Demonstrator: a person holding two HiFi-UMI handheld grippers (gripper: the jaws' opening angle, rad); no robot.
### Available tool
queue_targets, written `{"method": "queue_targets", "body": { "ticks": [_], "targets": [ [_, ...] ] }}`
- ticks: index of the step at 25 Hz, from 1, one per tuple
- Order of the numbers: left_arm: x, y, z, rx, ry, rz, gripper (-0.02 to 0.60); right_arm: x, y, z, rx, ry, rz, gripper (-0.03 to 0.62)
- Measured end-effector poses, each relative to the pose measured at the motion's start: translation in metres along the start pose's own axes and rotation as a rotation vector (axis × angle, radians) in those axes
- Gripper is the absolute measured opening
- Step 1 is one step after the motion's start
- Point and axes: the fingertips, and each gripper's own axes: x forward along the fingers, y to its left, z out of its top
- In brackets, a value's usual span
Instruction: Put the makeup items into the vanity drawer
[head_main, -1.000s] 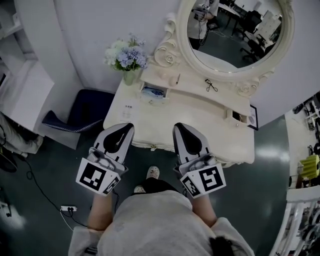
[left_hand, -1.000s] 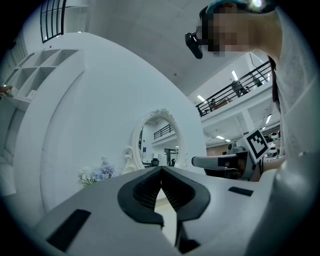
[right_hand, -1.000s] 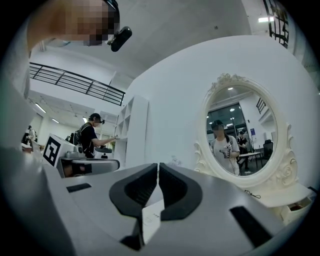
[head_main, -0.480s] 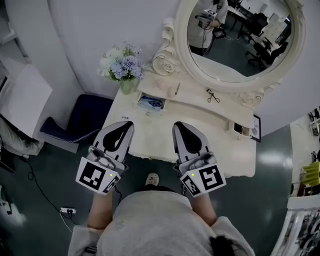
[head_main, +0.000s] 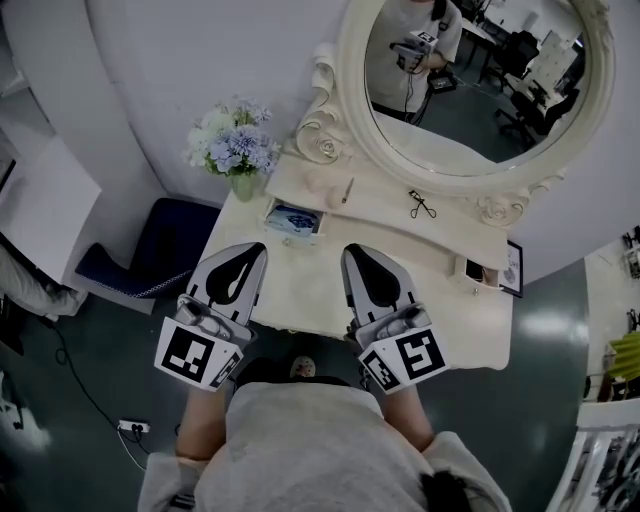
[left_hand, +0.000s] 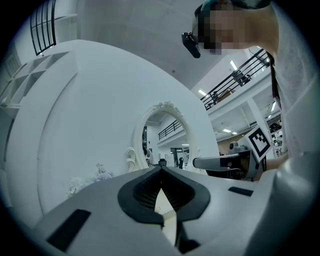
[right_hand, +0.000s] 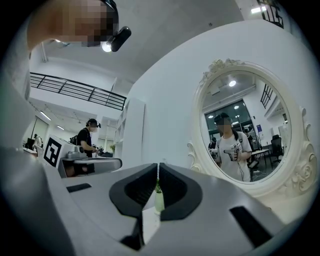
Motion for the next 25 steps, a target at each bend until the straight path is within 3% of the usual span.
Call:
{"method": "queue_targets", "body": {
  "ticks": [8,25],
  "targets": [
    [0.009,0.007,-0.005,-0.035,-0.005,-0.033,0.014,0.011,-0.004,-0.006,0.007,0.015,-0.007,0.026],
    [0.038,0.044,-0.007,-0.037,0.007,-0.201,0.014,0.047,-0.008,-0.003,0.012,0.0,-0.149,0.026]
  ]
}}
